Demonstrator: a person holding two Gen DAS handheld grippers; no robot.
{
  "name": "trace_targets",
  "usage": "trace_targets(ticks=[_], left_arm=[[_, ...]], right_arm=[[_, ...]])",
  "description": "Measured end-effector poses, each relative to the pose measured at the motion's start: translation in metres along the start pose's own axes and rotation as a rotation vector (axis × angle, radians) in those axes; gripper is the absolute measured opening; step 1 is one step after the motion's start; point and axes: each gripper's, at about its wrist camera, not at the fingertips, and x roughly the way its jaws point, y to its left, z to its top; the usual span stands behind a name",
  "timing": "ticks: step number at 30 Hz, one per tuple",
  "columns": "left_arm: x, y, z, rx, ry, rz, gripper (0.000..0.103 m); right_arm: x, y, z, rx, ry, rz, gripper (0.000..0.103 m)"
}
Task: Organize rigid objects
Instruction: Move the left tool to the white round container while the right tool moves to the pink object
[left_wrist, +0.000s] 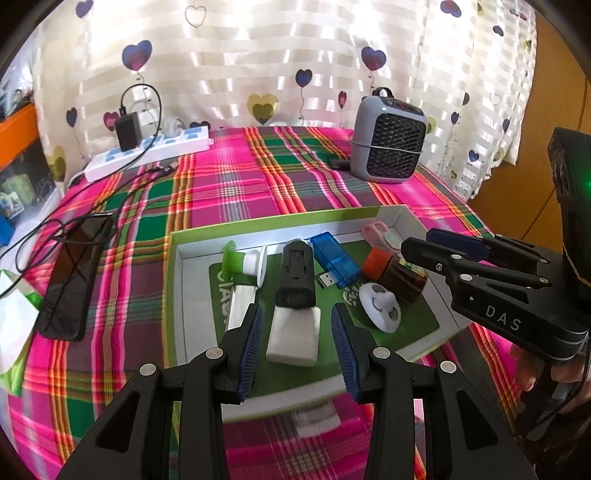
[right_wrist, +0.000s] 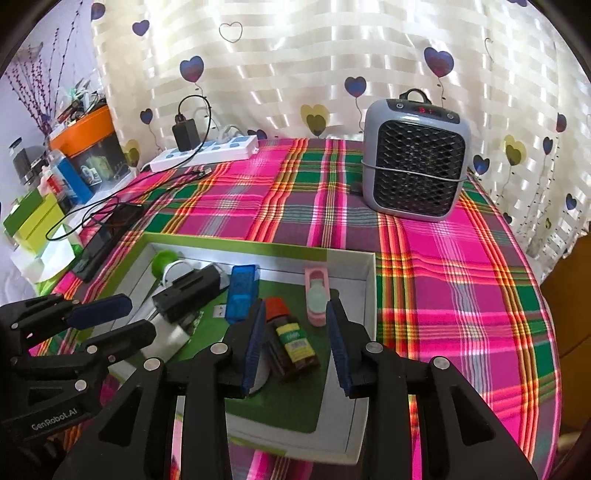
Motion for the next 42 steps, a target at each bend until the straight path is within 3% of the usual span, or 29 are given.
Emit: trace_targets(ticks=[11,25,42], left_arm=[[-0.027,0.001,-0.024,-0.015,-0.021,0.022,0.038],[-0.051,0.011,-0.056,-0.034,-0.039,-0.003,0.038],[-0.039,0.016,-0.077,-0.049,0.019,-0.070,0.038]], right_arm=[[-0.031,0.007,-0.021,0.023,-0.042,0.015,0.035],[-0.051,0.018,-0.054,0.024,-0.044,0.036,0.035],[-0.045,0.043,-0.086,-0.027,0.014,0.095,0.038]])
